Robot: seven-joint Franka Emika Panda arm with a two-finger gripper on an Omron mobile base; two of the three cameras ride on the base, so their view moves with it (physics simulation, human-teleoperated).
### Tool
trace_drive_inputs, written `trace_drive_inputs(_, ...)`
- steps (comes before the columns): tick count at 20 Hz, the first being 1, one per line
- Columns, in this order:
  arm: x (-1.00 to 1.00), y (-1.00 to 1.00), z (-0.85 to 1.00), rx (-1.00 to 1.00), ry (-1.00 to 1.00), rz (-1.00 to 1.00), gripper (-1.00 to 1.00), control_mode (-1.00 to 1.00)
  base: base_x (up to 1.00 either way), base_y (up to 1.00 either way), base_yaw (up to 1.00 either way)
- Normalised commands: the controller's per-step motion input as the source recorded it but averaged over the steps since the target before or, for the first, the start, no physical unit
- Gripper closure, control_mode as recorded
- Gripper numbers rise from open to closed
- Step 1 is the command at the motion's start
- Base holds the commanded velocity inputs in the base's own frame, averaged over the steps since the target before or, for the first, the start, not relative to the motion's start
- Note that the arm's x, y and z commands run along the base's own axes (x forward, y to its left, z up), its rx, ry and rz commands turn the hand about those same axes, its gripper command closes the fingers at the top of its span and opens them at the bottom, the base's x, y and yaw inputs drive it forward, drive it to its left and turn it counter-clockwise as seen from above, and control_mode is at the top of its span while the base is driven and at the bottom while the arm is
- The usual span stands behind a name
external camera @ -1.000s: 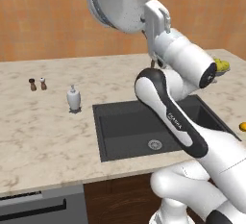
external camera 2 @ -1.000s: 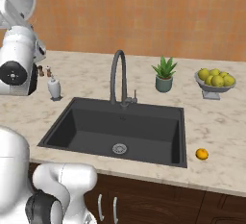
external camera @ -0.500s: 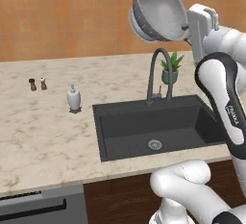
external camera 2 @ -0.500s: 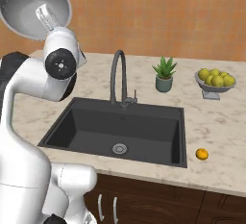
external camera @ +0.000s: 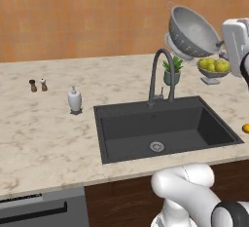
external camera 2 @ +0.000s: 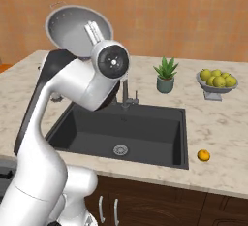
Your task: Put the colander in the sink, put the tangerine in the colander, and turn on the sink faucet and pour water over the colander.
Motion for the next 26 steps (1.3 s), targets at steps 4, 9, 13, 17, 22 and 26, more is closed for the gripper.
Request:
trace_drive_inputs(4, 0.0, -1.0, -0.57, -0.01, 0.26, -0.15, 1.0, -1.0, 0.0, 0.0, 0.0)
trace_drive_inputs(9, 0.0, -1.0, -0.74, 0.0, 0.2, -0.17, 1.0, -1.0, 0.0, 0.0, 0.0)
trace_drive_inputs(13, 0.0, -1.0, -0.74, 0.0, 0.12, -0.13, 1.0, -1.0, 0.0, 0.0, 0.0)
trace_drive_inputs(17, 0.0, -0.8, -0.81, 0.0, 0.01, -0.04, 1.0, -1.0, 0.0, 0.0, 0.0)
trace_drive_inputs(22, 0.11, -0.1, -0.97, -0.01, -0.15, 0.1, 1.0, -1.0, 0.0, 0.0, 0.0)
trace_drive_inputs(26, 0.5, 0.2, -0.93, -0.07, -0.23, 0.31, 1.0, -1.0, 0.0, 0.0, 0.0)
